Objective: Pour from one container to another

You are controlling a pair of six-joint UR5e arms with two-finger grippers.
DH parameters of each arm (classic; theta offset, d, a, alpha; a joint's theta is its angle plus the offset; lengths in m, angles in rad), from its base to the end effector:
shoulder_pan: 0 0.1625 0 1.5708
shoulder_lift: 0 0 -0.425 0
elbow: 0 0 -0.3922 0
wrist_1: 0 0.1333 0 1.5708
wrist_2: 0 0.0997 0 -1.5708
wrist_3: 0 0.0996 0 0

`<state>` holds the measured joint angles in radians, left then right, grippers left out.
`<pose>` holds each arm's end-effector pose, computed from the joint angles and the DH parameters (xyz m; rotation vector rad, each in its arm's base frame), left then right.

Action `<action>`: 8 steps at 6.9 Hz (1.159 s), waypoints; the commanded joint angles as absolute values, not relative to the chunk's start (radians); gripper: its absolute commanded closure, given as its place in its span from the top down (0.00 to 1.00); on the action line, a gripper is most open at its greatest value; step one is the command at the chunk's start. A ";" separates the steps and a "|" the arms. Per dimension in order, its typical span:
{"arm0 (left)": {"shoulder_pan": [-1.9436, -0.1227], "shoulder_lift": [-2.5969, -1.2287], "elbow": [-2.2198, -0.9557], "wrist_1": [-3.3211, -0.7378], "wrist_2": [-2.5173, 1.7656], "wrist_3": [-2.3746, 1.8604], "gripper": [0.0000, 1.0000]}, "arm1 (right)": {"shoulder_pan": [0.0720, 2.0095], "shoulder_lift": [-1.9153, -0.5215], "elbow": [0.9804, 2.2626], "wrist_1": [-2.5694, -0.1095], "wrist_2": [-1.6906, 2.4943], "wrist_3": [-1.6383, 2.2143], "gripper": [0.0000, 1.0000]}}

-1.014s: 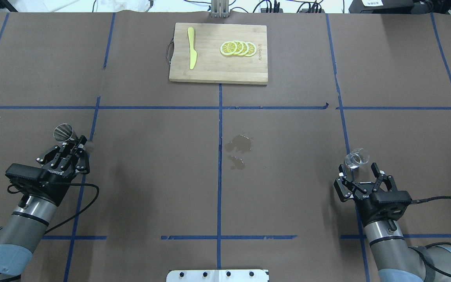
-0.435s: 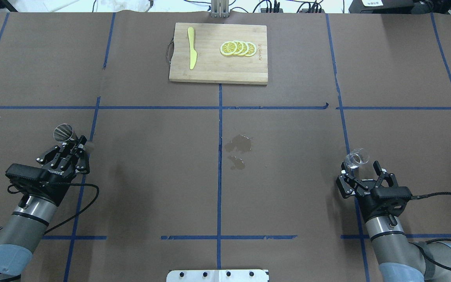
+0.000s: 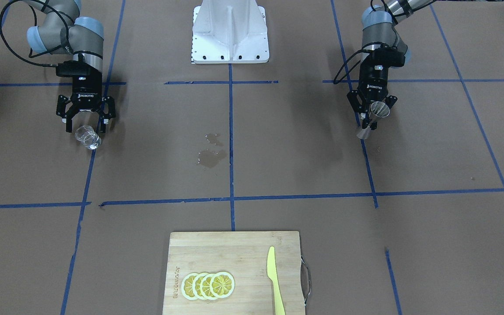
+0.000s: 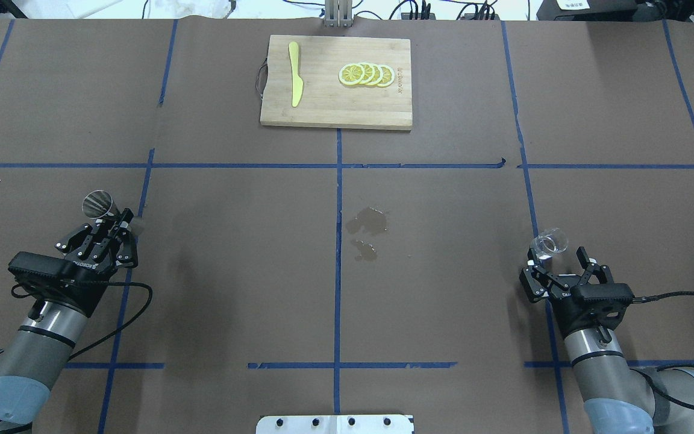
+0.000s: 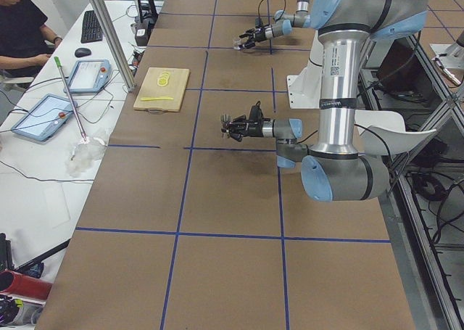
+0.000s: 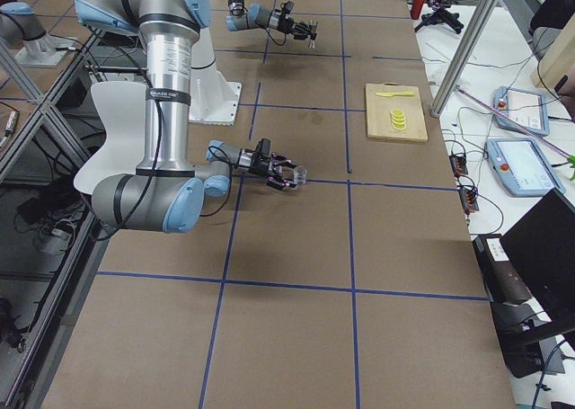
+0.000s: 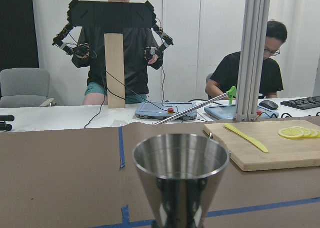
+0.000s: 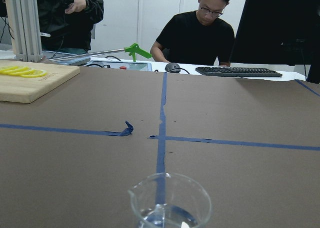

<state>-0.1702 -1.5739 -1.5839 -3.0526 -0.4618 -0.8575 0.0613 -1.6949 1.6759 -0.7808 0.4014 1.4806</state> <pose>0.4009 -0.2946 0.4849 1.3299 0.7997 -0.3979 -0.4235 -0.2514 0.5501 1.1552 -0.5930 0.4250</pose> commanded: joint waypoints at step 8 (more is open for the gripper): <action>-0.170 -1.574 -1.585 -3.053 -0.460 -0.857 0.00 | 0.101 -1.658 1.663 -0.782 0.462 1.433 0.96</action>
<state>-0.1704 -1.5735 -1.5846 -3.0526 -0.4602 -0.8575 0.0942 -1.6661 1.6638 -0.7823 0.4557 1.4395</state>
